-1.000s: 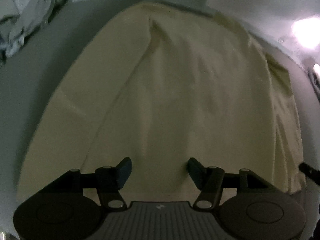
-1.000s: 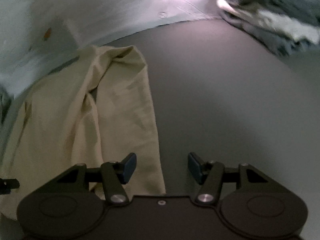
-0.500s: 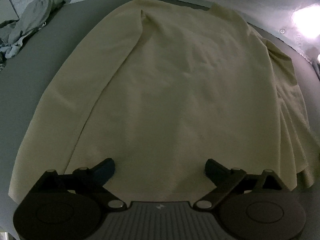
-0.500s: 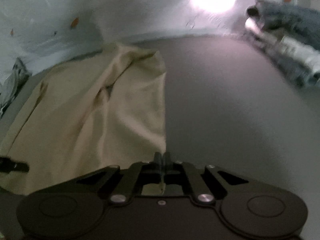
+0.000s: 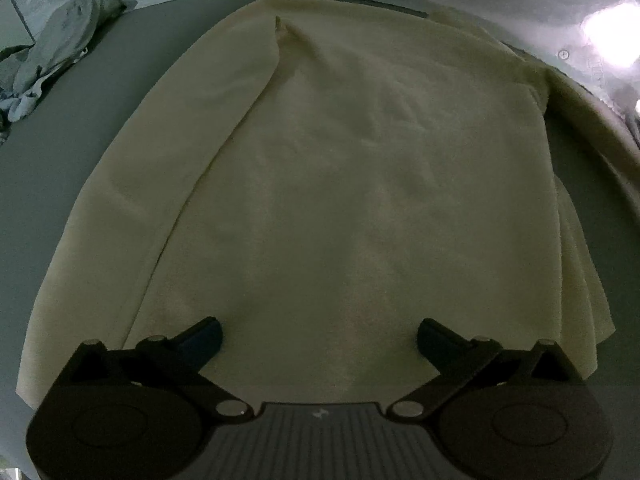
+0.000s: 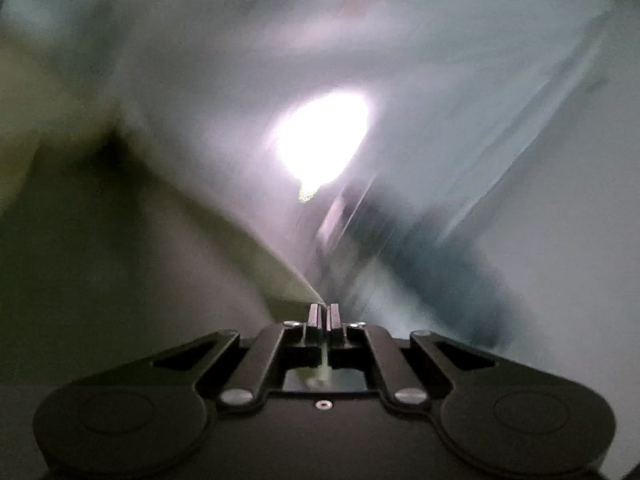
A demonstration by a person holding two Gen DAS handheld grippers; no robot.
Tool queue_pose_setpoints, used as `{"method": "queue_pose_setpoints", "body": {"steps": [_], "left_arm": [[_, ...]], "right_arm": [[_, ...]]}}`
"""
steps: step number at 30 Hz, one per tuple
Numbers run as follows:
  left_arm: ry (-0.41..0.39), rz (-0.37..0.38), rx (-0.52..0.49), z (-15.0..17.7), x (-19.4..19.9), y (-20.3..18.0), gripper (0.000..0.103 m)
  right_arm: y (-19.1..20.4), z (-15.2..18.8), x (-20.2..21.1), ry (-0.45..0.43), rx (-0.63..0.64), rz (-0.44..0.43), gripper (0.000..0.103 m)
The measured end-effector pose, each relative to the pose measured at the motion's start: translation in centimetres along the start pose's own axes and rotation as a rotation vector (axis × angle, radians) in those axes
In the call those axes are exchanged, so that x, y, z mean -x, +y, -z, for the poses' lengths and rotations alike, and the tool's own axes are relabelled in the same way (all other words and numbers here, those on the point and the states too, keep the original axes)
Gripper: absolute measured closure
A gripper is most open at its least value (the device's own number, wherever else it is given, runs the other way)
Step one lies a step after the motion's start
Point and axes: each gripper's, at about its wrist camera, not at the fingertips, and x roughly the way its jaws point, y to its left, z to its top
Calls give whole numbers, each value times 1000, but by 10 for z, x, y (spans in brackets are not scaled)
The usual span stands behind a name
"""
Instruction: Fold clothes
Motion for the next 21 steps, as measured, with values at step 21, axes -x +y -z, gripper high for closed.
{"method": "queue_pose_setpoints", "body": {"steps": [21], "left_arm": [[-41, -89, 201, 33, 33, 88, 17]], "right_arm": [[66, -36, 25, 231, -650, -851, 61]]}}
